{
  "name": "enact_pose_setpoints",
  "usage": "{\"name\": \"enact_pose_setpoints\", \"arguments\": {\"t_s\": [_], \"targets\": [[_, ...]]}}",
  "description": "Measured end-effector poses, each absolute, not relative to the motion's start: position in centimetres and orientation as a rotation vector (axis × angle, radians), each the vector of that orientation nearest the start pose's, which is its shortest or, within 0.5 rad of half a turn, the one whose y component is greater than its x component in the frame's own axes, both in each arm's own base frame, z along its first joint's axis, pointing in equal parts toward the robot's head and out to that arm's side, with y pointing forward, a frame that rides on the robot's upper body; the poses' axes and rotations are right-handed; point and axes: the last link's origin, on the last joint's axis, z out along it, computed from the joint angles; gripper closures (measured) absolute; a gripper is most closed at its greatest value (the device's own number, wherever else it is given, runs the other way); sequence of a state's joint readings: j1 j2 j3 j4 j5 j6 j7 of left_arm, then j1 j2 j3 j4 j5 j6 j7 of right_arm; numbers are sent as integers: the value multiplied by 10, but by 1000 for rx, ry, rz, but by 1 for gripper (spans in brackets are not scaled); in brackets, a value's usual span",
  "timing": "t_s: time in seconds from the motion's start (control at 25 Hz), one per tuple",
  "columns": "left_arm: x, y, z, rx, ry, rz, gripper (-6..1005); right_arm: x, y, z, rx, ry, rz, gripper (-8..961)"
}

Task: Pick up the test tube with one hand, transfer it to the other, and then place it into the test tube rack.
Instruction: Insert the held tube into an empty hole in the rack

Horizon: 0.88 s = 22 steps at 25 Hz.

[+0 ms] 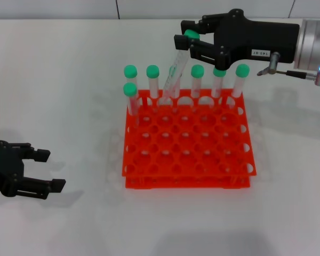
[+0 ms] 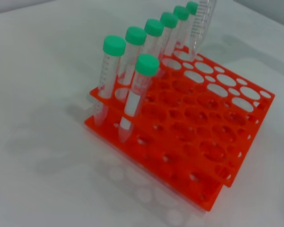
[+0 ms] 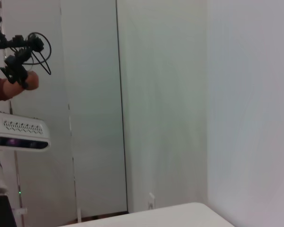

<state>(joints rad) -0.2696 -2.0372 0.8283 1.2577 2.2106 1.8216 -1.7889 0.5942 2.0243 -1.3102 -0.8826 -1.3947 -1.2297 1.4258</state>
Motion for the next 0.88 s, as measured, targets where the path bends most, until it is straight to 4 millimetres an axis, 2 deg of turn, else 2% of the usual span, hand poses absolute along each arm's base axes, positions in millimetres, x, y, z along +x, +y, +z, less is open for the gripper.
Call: {"name": "enact_pose_setpoints", "arguments": {"t_s": [0.4, 0.6, 0.88], "targets": [[-293, 267, 78, -2822, -804, -112, 119, 134, 384, -5, -2672, 98, 822, 672], [-290, 269, 80, -2827, -779, -115, 119, 131, 379, -7, -2664, -18, 768, 672], [-289, 270, 81, -2825, -781, -119, 121, 129, 376, -10, -2671, -64, 736, 672]]}}
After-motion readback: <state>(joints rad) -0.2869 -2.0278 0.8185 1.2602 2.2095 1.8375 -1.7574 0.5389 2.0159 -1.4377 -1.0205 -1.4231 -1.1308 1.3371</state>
